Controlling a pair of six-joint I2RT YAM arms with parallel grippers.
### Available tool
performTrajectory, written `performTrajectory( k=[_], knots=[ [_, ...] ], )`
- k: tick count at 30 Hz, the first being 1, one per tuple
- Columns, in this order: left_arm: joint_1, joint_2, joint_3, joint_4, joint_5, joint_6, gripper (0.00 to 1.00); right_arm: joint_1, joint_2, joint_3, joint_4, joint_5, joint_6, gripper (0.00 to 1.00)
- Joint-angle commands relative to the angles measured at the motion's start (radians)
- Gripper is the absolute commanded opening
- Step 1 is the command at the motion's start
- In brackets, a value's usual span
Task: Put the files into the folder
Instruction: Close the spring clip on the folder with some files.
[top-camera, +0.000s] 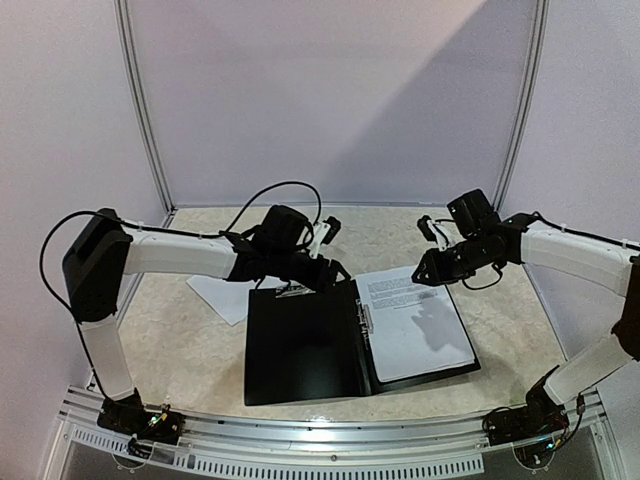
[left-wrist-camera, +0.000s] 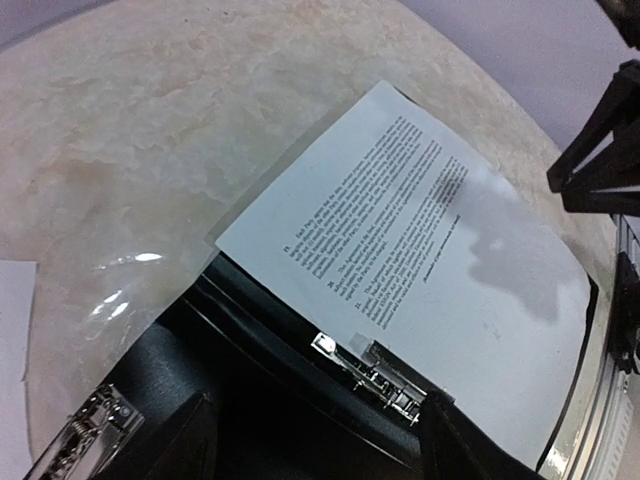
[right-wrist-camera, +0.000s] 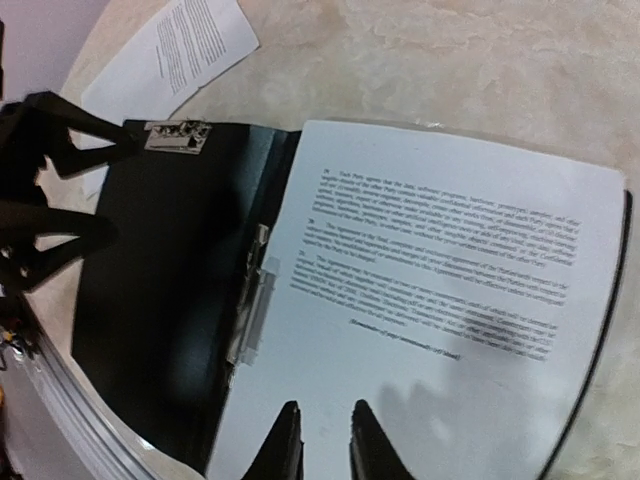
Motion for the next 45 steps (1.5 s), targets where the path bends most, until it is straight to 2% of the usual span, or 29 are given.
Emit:
performTrajectory(
  k=[1,6,9,14,30,45],
  knots=[
    [-0.008,0.092,0.011,0.151,0.078,-0.072,0.69,0.002,-0.006,-0.125,0.326,-0.222,0.097,0.10],
    [-0.007,0.153,0.002,0.257,0.184,-0.104,0.71,0.001,0.034,-0.220,0.462,-0.317,0.179,0.00],
    [-0.006,0.187,0.002,0.316,0.241,-0.131,0.72,0.001,0.042,-0.250,0.498,-0.316,0.190,0.00],
    [0.004,0.250,0.020,0.322,0.261,-0.149,0.72,0.001,0.063,-0.268,0.510,-0.308,0.176,0.00],
    [0.034,0.354,0.026,0.427,0.387,-0.251,0.69,0.001,0.177,-0.278,0.477,-0.255,0.135,0.00],
    [0.054,0.381,-0.001,0.606,0.510,-0.375,0.67,0.002,0.217,-0.274,0.465,-0.261,0.123,0.00]
  ],
)
